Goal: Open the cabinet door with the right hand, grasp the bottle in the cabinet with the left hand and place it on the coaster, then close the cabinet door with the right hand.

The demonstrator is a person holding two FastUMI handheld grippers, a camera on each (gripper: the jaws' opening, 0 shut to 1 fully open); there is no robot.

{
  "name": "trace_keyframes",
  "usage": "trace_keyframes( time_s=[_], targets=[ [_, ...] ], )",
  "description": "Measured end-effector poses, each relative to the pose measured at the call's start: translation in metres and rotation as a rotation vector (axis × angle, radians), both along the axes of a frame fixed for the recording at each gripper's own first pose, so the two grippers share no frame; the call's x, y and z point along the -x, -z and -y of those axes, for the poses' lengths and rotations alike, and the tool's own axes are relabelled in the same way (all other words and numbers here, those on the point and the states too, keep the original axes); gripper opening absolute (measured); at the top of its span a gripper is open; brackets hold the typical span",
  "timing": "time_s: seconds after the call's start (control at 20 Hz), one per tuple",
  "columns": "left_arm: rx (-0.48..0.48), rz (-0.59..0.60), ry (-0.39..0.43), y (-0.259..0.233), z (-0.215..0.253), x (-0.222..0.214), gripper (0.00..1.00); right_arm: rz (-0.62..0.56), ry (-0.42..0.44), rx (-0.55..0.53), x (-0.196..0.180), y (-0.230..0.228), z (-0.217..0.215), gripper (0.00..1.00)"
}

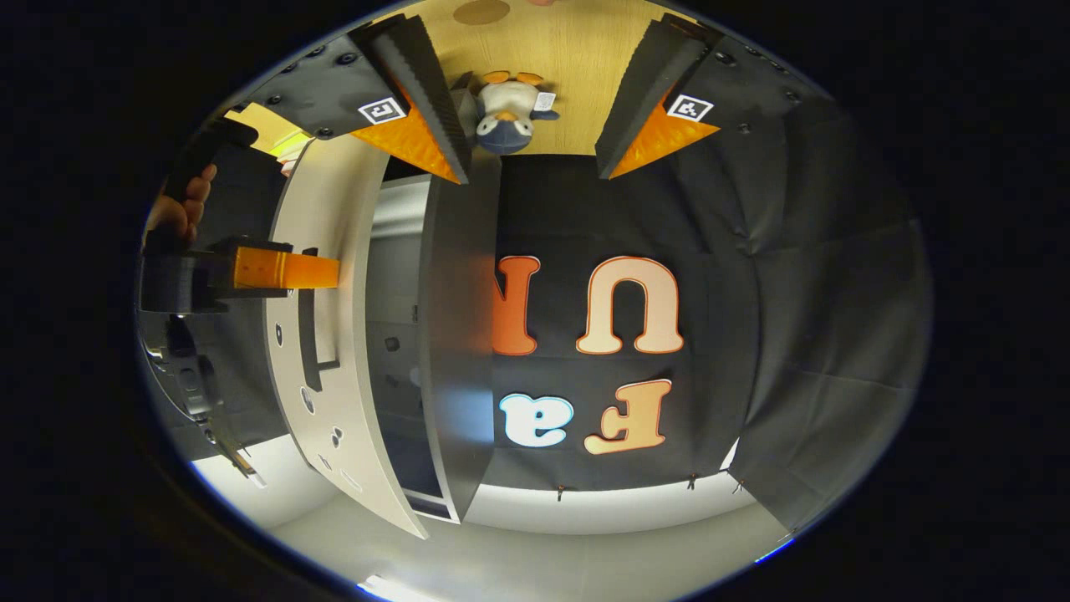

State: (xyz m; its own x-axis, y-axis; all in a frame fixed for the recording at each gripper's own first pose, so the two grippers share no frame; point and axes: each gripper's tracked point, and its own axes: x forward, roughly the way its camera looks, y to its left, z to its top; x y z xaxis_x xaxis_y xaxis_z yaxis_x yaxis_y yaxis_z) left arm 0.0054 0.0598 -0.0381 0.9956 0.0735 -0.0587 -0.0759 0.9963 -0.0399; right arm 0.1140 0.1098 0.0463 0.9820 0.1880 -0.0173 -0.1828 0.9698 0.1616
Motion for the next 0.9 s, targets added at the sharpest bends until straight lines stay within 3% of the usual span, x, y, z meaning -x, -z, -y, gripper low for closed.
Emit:
trace_keyframes(
  time_s=[0.35, 0.7, 0.9],
  targets=[
    [0.005, 0.019, 0.002, -0.003, 0.020, -0.003, 0.98, 0.019, -0.040, -0.016, 0.012, -0.001, 0.012, 0.15],
    [0.005, 0.022, -0.019, 0.001, 0.019, -0.014, 0.97, 0.057, -0.016, -0.026, 0.011, 0.002, 0.019, 0.19],
    [-0.017, 0.050, 0.001, -0.008, 0.023, -0.030, 0.98, 0.047, -0.044, -0.042, 0.019, 0.004, 0.026, 0.20]
  ],
)
